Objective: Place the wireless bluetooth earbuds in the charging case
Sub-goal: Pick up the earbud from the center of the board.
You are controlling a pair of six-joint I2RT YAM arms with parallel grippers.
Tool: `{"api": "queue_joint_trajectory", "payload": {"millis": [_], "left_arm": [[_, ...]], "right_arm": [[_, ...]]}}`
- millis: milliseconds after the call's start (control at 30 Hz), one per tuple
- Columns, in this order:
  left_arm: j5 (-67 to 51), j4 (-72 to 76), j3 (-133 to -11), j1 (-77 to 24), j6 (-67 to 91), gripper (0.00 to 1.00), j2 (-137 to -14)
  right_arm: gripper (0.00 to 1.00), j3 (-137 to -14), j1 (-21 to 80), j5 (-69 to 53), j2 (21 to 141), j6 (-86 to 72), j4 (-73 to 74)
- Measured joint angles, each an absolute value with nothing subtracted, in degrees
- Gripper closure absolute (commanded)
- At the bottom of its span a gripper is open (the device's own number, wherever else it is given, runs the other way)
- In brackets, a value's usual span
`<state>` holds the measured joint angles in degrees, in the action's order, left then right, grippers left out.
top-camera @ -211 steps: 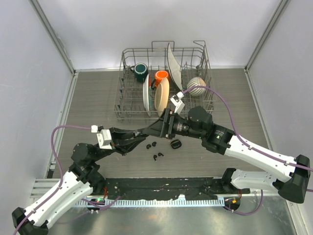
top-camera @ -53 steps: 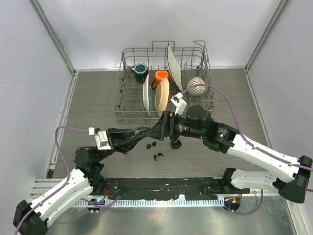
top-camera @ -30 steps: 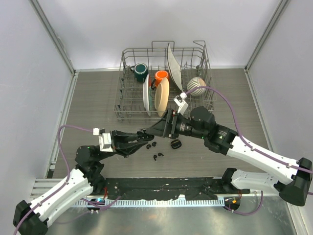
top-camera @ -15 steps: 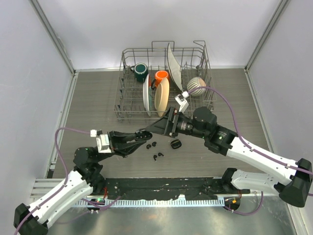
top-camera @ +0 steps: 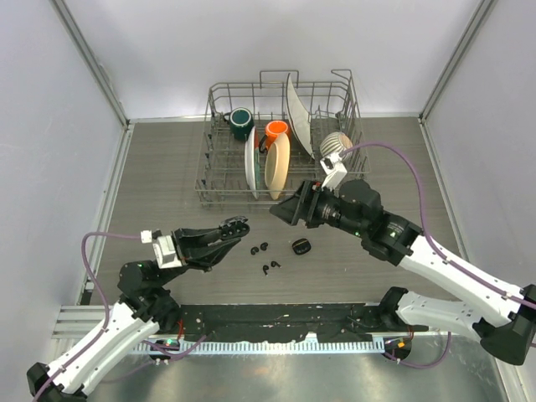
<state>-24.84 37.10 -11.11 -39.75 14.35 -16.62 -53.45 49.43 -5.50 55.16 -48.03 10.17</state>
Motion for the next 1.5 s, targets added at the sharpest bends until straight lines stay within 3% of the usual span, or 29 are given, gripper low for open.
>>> {"api": "queue_joint_trajectory", "payload": {"millis": [200,433,933,1500], "left_arm": [[-24.1,36.8,-10.1,-39.7,14.4,1.00,-13.5],[-23.2,34.8,-8.3,-39.7,14.5,1.00,-9.5],[-19.2,24.4,-8.2,-39.7,12.9,1.00,-1.1],[-19.0,22.0,-8.2,-39.7,12.8,1.00,-1.1]], "right_arm": [[0.47,-51.9,49.2,2.2,61.0,-39.7,17.2],[0.58,-51.4,49.2,1.9,75.8,-40.7,17.6],[0.62,-54.1,56.7,3.8,92.5,-44.6,11.0],[0.63,-57.6,58.0,10.0,98.9,-45.3,9.2]]}}
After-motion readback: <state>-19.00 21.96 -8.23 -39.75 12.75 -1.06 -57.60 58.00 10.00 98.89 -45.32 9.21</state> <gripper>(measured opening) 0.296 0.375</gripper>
